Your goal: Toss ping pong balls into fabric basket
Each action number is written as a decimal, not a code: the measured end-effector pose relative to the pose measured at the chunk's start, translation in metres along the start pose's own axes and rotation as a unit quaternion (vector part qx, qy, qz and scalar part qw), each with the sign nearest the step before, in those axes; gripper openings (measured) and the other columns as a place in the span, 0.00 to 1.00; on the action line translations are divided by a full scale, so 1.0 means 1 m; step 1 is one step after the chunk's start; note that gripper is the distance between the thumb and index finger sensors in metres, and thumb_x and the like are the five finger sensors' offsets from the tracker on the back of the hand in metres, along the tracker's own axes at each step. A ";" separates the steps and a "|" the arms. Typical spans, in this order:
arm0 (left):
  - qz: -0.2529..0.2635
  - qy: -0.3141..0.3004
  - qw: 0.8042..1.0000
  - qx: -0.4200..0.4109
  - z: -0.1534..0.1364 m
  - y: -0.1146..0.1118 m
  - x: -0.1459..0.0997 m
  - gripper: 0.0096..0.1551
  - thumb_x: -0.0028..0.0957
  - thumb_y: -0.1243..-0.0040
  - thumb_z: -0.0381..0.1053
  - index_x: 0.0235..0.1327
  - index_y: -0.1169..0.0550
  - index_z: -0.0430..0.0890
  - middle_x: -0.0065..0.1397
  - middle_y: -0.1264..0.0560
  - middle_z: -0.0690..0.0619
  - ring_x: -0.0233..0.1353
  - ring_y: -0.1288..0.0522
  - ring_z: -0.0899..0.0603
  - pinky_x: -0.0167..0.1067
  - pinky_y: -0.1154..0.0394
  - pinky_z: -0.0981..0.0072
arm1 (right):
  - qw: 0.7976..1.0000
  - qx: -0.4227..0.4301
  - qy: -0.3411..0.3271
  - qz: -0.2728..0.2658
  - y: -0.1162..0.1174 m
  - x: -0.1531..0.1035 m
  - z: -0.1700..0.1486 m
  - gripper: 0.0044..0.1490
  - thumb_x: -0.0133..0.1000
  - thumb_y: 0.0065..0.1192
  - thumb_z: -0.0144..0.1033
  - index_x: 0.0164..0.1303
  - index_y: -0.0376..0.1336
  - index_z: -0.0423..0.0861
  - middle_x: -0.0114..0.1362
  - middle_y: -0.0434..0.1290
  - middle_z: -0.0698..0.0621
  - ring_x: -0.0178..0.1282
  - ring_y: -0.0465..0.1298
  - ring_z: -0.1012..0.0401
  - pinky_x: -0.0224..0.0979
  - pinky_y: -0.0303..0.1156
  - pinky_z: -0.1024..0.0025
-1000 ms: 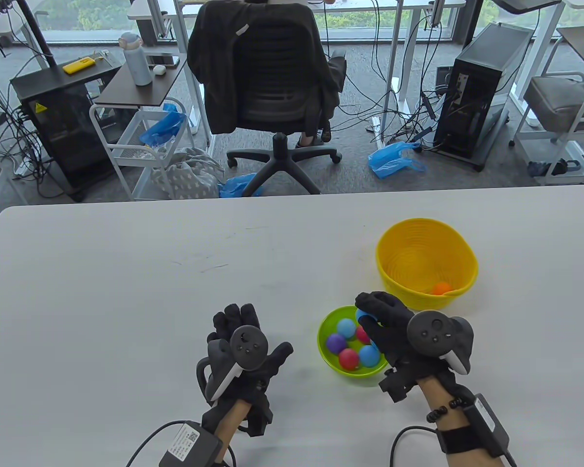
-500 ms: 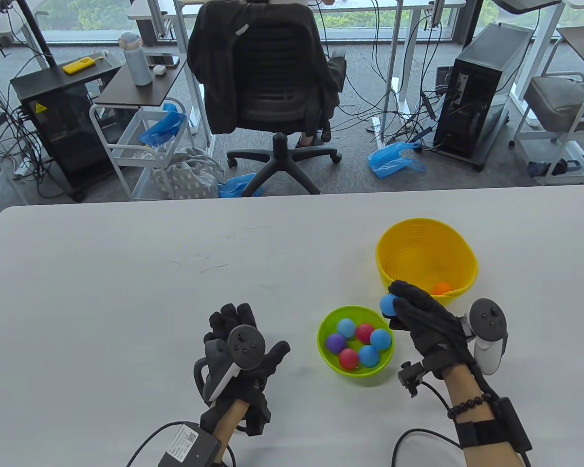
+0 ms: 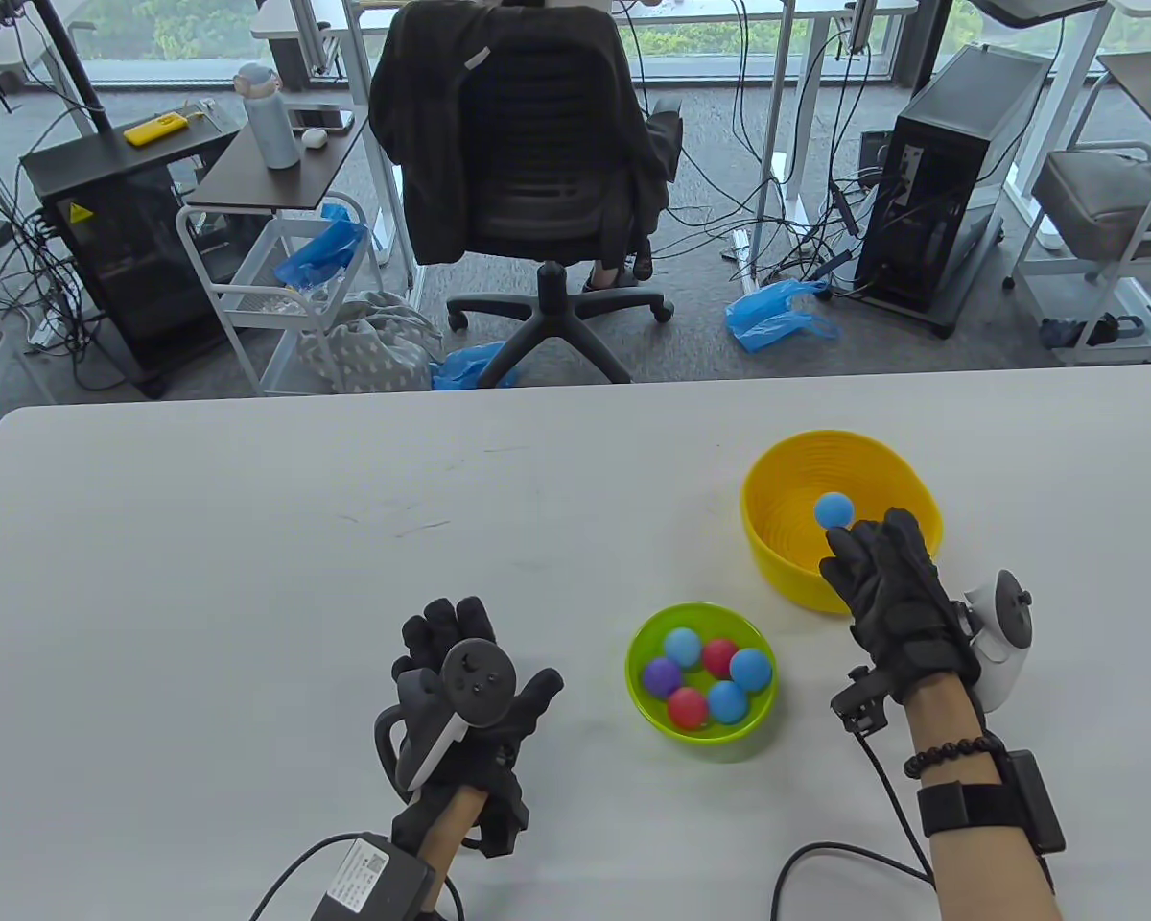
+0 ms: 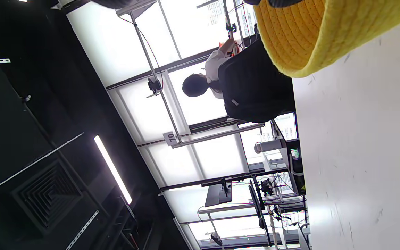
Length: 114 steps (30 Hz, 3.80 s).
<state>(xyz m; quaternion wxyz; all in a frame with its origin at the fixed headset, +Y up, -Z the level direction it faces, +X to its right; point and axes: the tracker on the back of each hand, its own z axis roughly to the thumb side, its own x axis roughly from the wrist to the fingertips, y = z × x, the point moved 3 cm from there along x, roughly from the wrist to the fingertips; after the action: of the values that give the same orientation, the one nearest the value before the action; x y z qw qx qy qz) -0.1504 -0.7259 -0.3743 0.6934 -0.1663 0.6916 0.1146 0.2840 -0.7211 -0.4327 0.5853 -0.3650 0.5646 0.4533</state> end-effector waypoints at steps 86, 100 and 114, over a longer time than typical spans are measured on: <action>-0.003 -0.016 0.999 -0.034 0.003 0.000 -0.003 0.64 0.51 0.43 0.68 0.82 0.60 0.37 0.84 0.68 0.33 0.81 0.68 0.22 0.72 0.63 0.21 | 0.980 -0.194 -0.009 0.035 0.036 -0.025 -0.004 0.35 0.65 0.59 0.43 0.79 0.57 0.43 0.78 0.65 0.35 0.64 0.78 0.44 0.64 0.78 0.52; 0.013 -0.010 1.000 -0.019 0.003 0.003 -0.005 0.64 0.51 0.43 0.69 0.82 0.60 0.37 0.84 0.68 0.33 0.81 0.68 0.22 0.72 0.63 0.21 | 0.999 -0.009 0.029 -0.032 -0.006 -0.016 -0.019 0.38 0.69 0.53 0.47 0.84 0.48 0.42 0.82 0.57 0.35 0.71 0.74 0.46 0.72 0.76 0.54; 0.007 -0.002 0.999 -0.032 0.001 0.003 -0.005 0.64 0.51 0.43 0.68 0.82 0.60 0.38 0.84 0.69 0.33 0.81 0.68 0.22 0.73 0.63 0.21 | 0.996 0.077 -0.034 -0.016 -0.024 -0.012 -0.005 0.59 0.70 0.45 0.50 0.76 0.16 0.32 0.79 0.27 0.22 0.84 0.46 0.34 0.83 0.52 0.41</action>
<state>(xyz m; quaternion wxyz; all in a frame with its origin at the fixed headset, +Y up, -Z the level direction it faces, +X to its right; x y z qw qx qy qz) -0.1505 -0.7222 -0.3696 0.6884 -0.1836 0.6871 0.1421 0.3054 -0.7351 -0.4229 0.6382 -0.3117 0.5715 0.4110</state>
